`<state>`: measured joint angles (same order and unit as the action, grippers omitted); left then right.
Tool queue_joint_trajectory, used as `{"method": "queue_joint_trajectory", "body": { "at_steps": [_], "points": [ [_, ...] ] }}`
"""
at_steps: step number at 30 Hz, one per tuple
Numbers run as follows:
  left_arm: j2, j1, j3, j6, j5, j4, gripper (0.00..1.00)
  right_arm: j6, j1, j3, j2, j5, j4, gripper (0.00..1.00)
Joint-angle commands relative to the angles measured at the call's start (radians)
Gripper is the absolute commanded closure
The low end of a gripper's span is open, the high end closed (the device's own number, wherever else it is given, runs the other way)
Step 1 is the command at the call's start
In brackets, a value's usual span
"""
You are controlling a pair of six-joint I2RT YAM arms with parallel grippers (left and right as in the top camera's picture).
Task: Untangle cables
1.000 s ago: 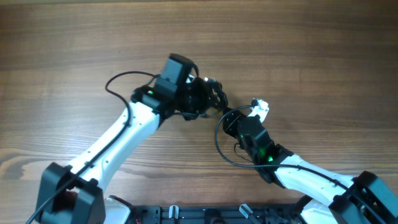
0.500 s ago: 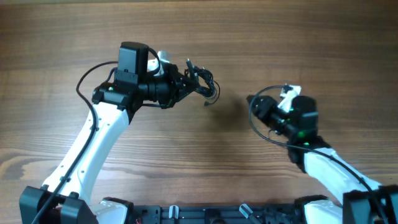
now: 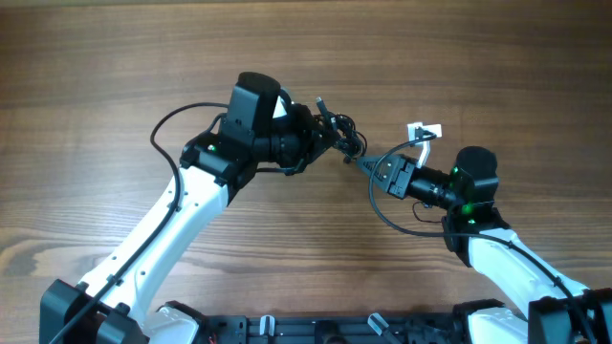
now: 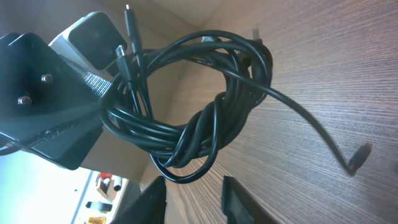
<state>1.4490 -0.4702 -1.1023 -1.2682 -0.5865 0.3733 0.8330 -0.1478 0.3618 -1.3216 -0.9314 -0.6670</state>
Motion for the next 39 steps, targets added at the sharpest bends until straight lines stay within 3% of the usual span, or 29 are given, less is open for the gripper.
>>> {"method": "queue_joint_trajectory", "body": {
  "at_steps": [1,13,20,30,39],
  "points": [
    [-0.013,-0.013,-0.006,-0.11,0.035,-0.008,0.96,0.046,-0.003,0.003,0.011,0.002,-0.01,0.73],
    [-0.013,-0.076,-0.006,-0.206,0.065,-0.007,0.96,0.273,-0.096,0.003,0.01,0.252,-0.024,0.71],
    [-0.013,-0.083,-0.006,-0.206,0.065,-0.006,0.96,0.349,-0.096,0.003,0.01,0.299,-0.18,0.66],
    [-0.013,-0.082,-0.006,-0.205,0.058,-0.003,0.96,0.365,-0.096,0.003,0.009,0.398,-0.301,0.5],
    [-0.013,-0.082,-0.006,0.087,-0.006,-0.002,0.96,0.169,-0.096,0.003,0.001,0.423,-0.318,0.5]
  ]
}}
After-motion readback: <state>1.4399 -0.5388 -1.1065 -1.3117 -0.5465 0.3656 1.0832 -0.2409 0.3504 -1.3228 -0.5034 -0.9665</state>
